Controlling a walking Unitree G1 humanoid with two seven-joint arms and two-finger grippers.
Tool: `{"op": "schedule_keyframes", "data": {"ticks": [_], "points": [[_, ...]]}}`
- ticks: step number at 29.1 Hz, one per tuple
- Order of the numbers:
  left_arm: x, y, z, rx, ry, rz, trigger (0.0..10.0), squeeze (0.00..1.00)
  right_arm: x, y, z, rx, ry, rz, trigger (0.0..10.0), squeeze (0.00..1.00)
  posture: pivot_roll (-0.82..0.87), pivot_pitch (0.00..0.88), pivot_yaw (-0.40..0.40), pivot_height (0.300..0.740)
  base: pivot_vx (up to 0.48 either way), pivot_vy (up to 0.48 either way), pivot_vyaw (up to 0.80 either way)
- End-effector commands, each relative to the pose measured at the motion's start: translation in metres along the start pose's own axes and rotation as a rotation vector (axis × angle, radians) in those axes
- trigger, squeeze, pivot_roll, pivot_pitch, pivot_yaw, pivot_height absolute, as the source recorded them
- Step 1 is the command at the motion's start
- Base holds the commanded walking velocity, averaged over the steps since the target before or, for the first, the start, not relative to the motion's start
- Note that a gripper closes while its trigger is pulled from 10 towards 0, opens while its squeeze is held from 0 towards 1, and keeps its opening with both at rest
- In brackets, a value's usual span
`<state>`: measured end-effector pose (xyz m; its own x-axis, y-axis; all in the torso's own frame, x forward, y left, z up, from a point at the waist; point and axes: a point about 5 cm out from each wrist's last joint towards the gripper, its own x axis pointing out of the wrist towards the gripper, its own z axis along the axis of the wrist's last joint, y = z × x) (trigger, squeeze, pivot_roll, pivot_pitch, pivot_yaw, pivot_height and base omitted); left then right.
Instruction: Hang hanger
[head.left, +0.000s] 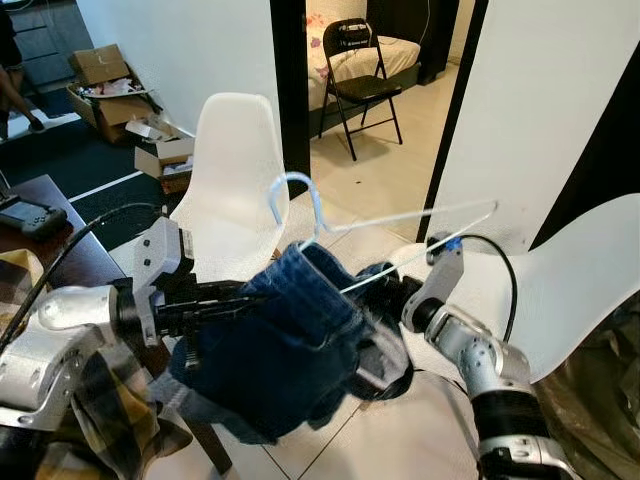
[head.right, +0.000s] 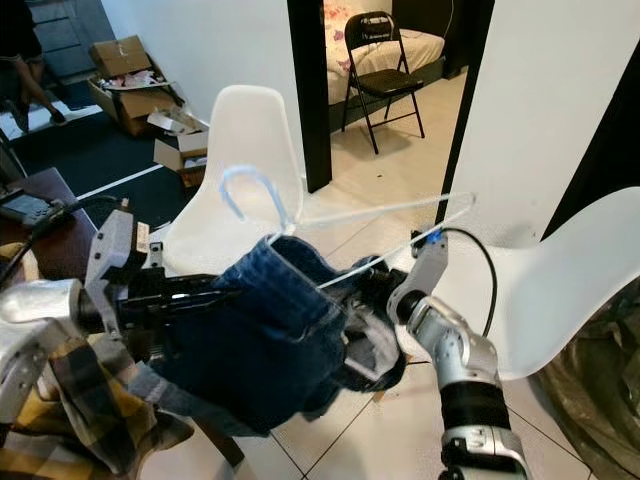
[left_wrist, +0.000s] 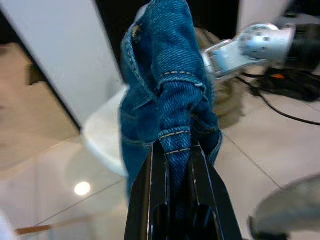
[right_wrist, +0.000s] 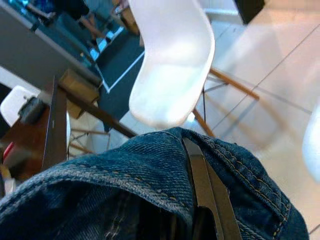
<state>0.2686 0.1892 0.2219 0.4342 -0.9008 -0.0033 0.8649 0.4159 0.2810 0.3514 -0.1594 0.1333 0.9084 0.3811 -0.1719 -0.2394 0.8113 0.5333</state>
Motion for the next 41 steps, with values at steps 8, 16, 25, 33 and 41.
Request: {"op": "schedule_keyframes", "data": {"ticks": [8, 16, 25, 33, 41], "points": [[-0.030, 0.002, -0.015, 0.008, 0.076, 0.267, 10.0, 0.00, 0.013, 0.002, 0.019, -0.018, -0.064, -0.038, 0.0, 0.00, 0.10, 0.054, 0.001, 0.740, 0.000, 0.000, 0.00], [-0.051, -0.008, -0.016, -0.027, 0.115, 0.270, 10.0, 0.00, 0.017, 0.004, 0.018, -0.056, -0.053, -0.054, 0.0, 0.00, 0.11, 0.055, -0.010, 0.740, 0.000, 0.000, 0.00], [-0.064, -0.041, 0.003, -0.128, 0.161, -0.050, 10.0, 0.00, 0.021, 0.002, 0.018, -0.003, -0.056, -0.096, 0.0, 0.00, 0.12, 0.064, -0.029, 0.740, 0.000, 0.000, 0.00], [-0.074, -0.048, 0.004, -0.122, 0.279, -0.162, 10.0, 0.00, 0.023, -0.001, 0.024, 0.035, -0.084, -0.108, 0.0, 0.00, 0.12, 0.068, -0.029, 0.740, 0.000, 0.000, 0.00], [-0.072, -0.010, 0.021, 0.055, 0.226, 0.058, 10.0, 0.00, 0.021, 0.006, 0.004, -0.090, 0.021, -0.015, 10.0, 0.82, 0.11, 0.068, -0.036, 0.740, 0.000, 0.000, 0.00]]}}
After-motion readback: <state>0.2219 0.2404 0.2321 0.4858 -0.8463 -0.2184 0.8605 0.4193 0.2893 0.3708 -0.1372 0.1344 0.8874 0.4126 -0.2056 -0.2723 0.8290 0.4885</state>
